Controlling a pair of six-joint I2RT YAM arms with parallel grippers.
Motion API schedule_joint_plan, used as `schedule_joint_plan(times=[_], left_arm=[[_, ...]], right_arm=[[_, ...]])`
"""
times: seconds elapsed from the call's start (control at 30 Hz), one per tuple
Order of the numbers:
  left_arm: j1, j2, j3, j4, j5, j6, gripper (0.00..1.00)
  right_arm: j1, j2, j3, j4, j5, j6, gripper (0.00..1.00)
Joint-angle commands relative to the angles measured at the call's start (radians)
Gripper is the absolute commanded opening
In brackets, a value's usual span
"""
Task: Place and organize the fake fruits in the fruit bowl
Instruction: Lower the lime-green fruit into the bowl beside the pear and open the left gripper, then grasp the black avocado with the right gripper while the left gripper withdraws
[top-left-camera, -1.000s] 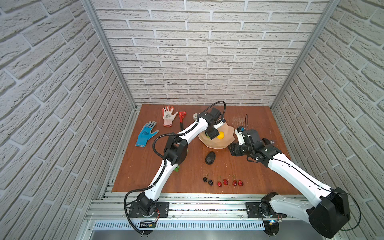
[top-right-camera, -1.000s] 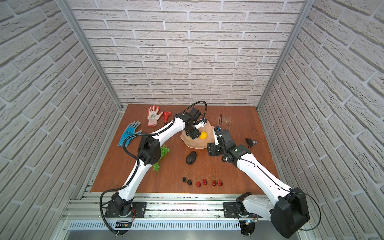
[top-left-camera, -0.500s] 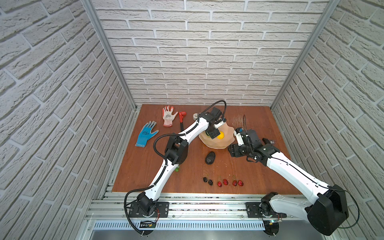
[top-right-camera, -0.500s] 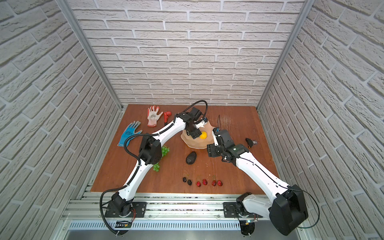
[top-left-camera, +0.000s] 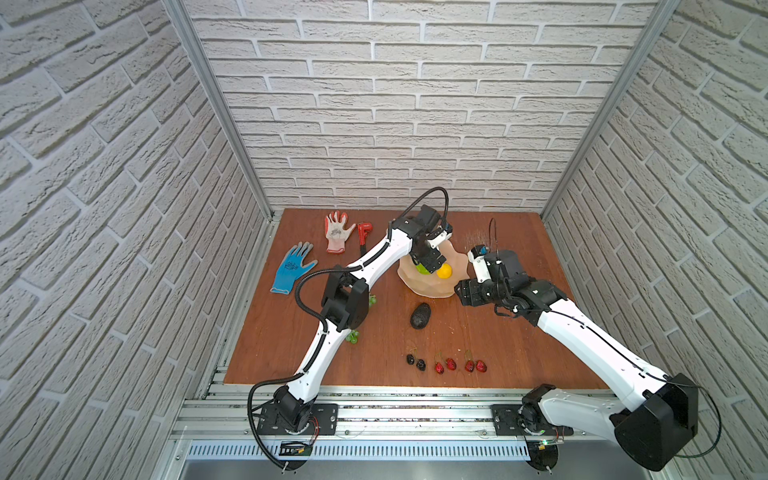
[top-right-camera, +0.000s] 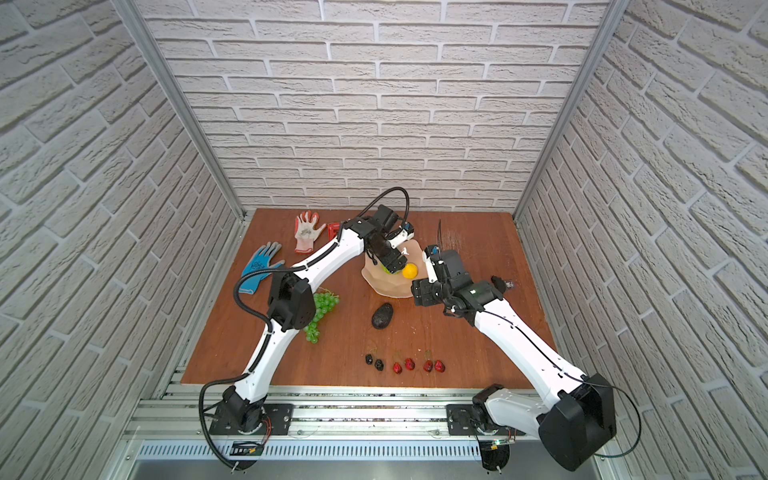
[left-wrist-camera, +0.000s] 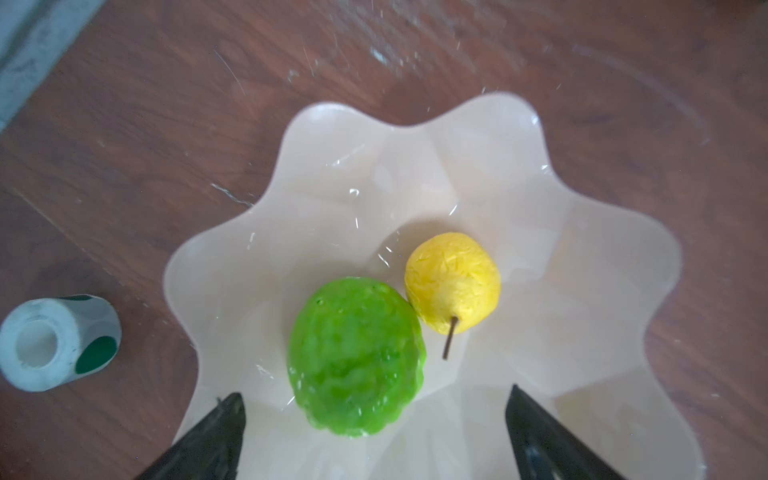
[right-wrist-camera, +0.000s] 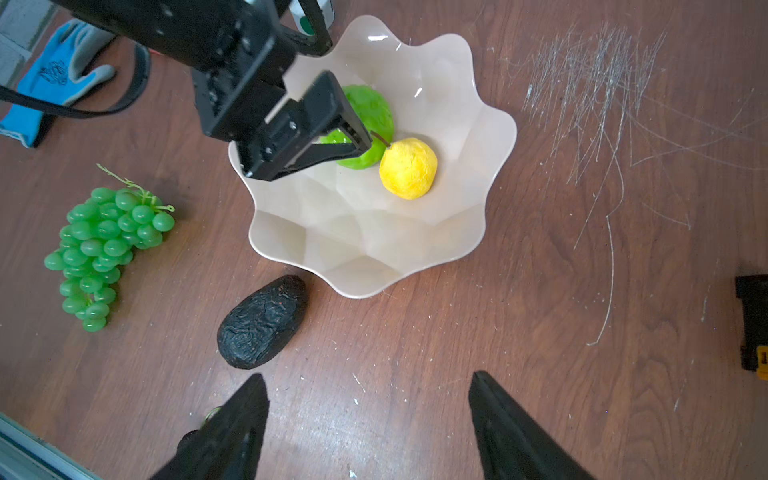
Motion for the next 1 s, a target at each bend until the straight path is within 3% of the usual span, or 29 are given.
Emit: schedule_joint_plan(times=[0.0, 0.13, 0.27, 0.4, 0.57, 0.63, 0.83, 0.97], left_arm=[[0.049, -0.145, -0.118, 0.078, 0.11, -0.087, 0.96], [0.09, -0.321, -0.368, 0.215, 0.155, -0.195, 0.94], [0.093, -0.445, -0.52, 0.21, 0.028, -0.332, 0.93], [0.097, -0.569, -0.685, 0.222, 0.002, -0.465, 0.92], [0.092, -0.795, -0.998, 0.395, -0.138, -0.619, 0.91], [0.092, -0.883, -1.101, 0.459, -0.146, -0.66, 0.91], [0.085, -1.005, -1.126, 0.409, -0.223, -0.659, 0.91], [0.089, -1.045, -1.146, 0.401, -0.244, -0.635, 0.92]], right_arm=[[-0.001, 0.018, 0.038, -0.001, -0.045, -0.009, 0.77], [0.011, 0.048, 0.061, -0.013, -0.059, 0.016, 0.75], [0.036, 0.072, 0.012, 0.021, -0.039, 0.062, 0.73], [0.077, 0.102, 0.008, 0.011, -0.055, 0.114, 0.73], [0.19, 0.098, -0.052, 0.057, 0.007, 0.242, 0.74], [0.24, 0.118, -0.067, 0.075, 0.039, 0.29, 0.75], [0.334, 0.245, -0.027, 0.111, 0.102, 0.394, 0.77], [0.342, 0.325, -0.016, 0.146, 0.079, 0.431, 0.78]])
